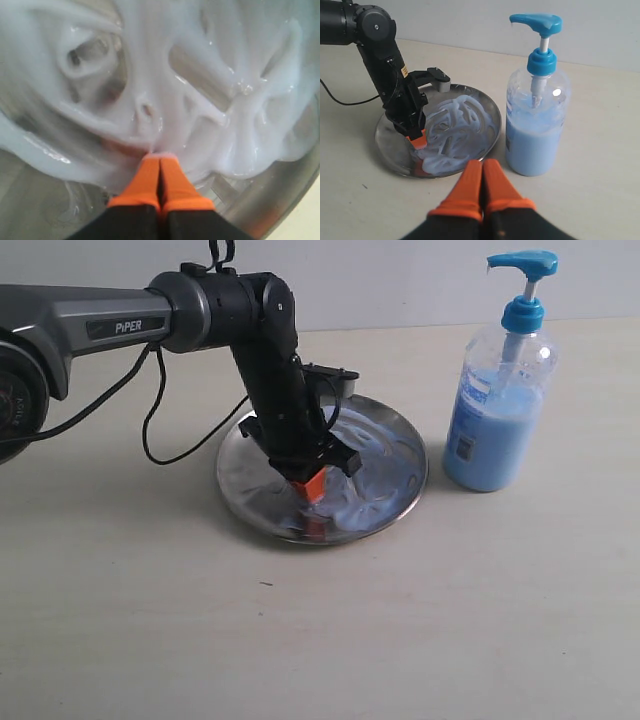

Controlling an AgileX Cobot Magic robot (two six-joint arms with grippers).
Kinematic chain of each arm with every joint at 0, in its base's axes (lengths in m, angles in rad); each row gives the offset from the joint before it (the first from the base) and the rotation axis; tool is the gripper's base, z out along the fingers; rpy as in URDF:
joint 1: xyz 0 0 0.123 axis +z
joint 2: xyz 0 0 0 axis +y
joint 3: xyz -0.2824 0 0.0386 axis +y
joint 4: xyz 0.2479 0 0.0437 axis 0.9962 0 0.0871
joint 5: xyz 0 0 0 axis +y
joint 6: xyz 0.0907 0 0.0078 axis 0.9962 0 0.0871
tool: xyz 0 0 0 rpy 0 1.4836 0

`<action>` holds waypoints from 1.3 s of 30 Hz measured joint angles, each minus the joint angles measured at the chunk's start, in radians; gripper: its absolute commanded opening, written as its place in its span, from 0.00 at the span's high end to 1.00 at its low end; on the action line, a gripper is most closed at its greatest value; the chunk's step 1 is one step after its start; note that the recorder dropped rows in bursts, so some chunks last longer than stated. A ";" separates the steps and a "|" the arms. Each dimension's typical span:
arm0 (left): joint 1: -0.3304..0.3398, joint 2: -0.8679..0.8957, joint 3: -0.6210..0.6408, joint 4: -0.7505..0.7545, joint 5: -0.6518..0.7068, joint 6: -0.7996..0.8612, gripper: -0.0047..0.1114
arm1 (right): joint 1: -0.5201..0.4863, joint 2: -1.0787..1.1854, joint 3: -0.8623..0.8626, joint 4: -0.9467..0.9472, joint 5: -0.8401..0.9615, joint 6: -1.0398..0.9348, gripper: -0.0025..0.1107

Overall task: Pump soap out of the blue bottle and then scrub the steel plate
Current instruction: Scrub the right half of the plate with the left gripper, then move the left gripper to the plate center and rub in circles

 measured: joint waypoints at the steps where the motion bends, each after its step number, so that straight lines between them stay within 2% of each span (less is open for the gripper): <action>1: 0.000 0.000 0.000 0.007 0.000 0.000 0.96 | 0.000 0.000 0.000 0.000 0.000 0.000 0.98; 9: -0.002 0.002 0.000 -0.047 -0.011 0.018 0.96 | 0.000 0.000 0.000 0.000 0.000 0.000 0.98; 28: -0.112 0.002 0.000 -0.062 -0.084 0.055 0.96 | 0.000 0.000 0.000 0.000 0.000 0.000 0.98; 39: -0.112 -0.002 0.000 0.100 -0.098 0.040 0.96 | 0.000 0.000 0.000 0.000 0.000 0.000 0.98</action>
